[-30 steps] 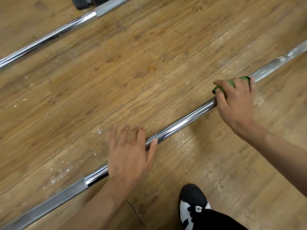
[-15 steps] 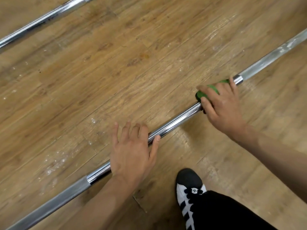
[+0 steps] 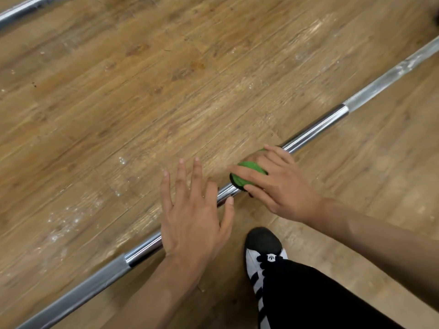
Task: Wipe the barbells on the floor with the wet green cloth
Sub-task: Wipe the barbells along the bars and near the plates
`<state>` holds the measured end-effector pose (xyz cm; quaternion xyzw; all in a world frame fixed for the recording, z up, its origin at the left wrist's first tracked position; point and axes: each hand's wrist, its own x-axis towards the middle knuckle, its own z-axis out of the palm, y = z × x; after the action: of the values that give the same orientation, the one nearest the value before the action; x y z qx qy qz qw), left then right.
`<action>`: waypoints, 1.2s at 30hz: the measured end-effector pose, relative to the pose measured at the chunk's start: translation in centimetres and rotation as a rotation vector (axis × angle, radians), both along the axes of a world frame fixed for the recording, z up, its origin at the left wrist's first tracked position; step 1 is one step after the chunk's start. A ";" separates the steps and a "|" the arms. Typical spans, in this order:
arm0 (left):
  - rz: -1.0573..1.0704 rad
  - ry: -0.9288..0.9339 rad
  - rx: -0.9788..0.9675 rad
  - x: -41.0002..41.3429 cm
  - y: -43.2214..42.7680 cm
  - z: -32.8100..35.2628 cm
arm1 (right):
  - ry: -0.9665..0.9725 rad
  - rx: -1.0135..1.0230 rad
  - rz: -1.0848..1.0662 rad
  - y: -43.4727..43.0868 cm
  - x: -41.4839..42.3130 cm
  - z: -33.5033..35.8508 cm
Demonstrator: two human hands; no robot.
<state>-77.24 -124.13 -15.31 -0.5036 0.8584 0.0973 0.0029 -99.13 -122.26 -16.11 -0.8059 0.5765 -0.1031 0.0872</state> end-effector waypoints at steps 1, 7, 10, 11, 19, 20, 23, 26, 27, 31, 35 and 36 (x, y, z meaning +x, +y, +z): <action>0.000 0.002 -0.004 0.0 0.1 -0.1 | -0.006 -0.015 -0.020 -0.2 -2.1 -0.2; -0.011 0.001 -0.027 -0.1 0.9 -0.2 | 0.016 -0.193 -0.590 -2.0 -11.8 -0.9; -0.031 0.002 -0.039 -0.2 1.2 -0.2 | -0.047 -0.298 -0.772 -1.9 -7.5 -1.7; -0.039 0.003 -0.041 -0.2 1.2 -0.2 | -0.078 -0.314 -0.753 -1.4 -4.9 -2.1; -0.071 0.006 -0.103 -0.2 0.6 -0.4 | -0.027 -0.347 -0.133 0.8 -1.5 -3.8; -0.067 0.014 -0.113 -0.2 0.5 -0.4 | -0.025 -0.368 -0.125 0.4 -3.2 -4.0; -0.051 -0.018 -0.126 -0.2 -0.2 -0.4 | -0.068 -0.417 -0.327 -1.3 -7.9 -4.0; -0.029 -0.051 -0.119 -0.1 -1.2 -0.5 | -0.070 -0.383 -0.533 -3.1 -10.9 -3.1; -0.022 -0.059 -0.116 -0.1 -1.6 -0.5 | -0.078 -0.365 -0.584 -3.7 -11.3 -2.9; 0.024 -0.042 -0.111 0.0 -3.4 -0.4 | -0.047 -0.320 -0.583 -5.4 -7.6 -2.2; 0.078 -0.032 -0.147 0.2 -5.4 -0.6 | -0.120 -0.330 -0.356 -5.4 1.3 -3.0; 0.091 -0.030 -0.153 0.3 -5.9 -0.7 | -0.113 -0.318 -0.266 -5.6 2.7 -3.1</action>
<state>-76.96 -130.04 -16.03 -0.5420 0.8396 0.0241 -0.0270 -96.47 -127.83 -19.25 -0.7193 0.6483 -0.2485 -0.0232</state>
